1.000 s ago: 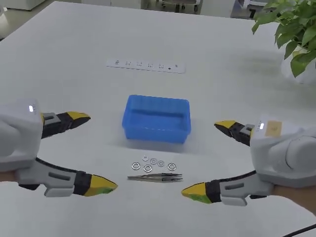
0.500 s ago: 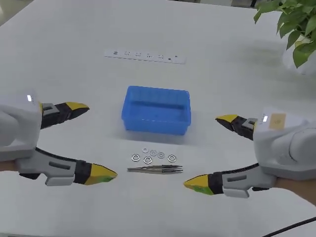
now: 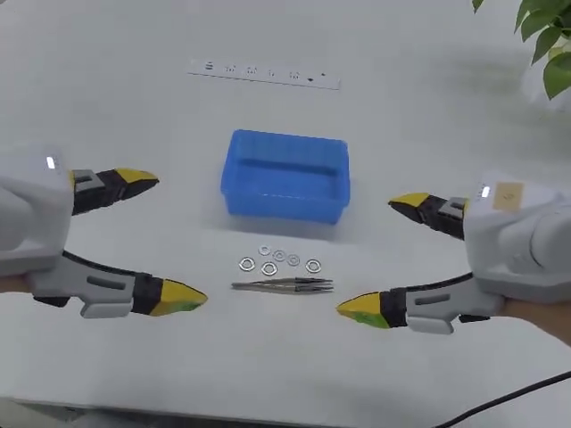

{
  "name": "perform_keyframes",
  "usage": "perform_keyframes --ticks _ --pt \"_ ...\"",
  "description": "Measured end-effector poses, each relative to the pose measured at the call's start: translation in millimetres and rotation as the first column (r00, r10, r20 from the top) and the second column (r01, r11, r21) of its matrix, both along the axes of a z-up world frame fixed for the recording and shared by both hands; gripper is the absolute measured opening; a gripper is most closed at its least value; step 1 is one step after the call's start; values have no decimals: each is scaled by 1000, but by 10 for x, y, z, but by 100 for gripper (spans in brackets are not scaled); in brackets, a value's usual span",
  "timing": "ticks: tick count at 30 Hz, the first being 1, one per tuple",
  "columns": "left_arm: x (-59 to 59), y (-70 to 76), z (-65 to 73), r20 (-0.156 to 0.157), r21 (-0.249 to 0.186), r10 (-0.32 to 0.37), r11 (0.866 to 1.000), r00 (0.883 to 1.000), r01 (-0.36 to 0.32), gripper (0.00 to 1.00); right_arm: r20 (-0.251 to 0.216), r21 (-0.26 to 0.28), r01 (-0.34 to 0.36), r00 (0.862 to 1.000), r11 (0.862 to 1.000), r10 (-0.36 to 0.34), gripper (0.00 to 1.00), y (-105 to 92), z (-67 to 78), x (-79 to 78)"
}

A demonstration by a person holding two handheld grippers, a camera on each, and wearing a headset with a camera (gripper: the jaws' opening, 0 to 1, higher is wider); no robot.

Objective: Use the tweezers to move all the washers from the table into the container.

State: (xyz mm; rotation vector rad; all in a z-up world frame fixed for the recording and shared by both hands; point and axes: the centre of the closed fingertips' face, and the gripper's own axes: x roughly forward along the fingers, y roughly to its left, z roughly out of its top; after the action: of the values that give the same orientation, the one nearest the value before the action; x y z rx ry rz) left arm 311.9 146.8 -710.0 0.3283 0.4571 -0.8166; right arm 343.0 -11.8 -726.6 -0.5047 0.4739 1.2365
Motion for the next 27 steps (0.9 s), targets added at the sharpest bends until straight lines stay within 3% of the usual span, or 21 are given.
perform_keyframes --ticks 6,15,19,21,25,27 --pt "-13 -142 -78 -4 -3 -69 998 998 69 81 -14 -18 -55 998 998 54 80 81 -75 -47" --pt "36 -262 -312 -33 28 -135 990 990 136 78 -32 -29 -84 996 996 83 72 230 -202 -27" --pt "31 -329 -346 -52 -8 -161 987 986 161 75 -36 -27 -109 993 994 108 66 286 -250 -52" --pt "11 -341 -422 -66 26 -186 982 980 188 70 -50 -16 -125 991 992 124 65 335 -272 -88" --pt "-61 -436 -528 -105 28 -224 973 969 228 66 -64 -23 -166 984 986 164 61 425 -339 -164" --pt "-93 -487 -541 -99 29 -245 968 964 249 64 -71 -29 -189 980 982 186 61 465 -392 -193"
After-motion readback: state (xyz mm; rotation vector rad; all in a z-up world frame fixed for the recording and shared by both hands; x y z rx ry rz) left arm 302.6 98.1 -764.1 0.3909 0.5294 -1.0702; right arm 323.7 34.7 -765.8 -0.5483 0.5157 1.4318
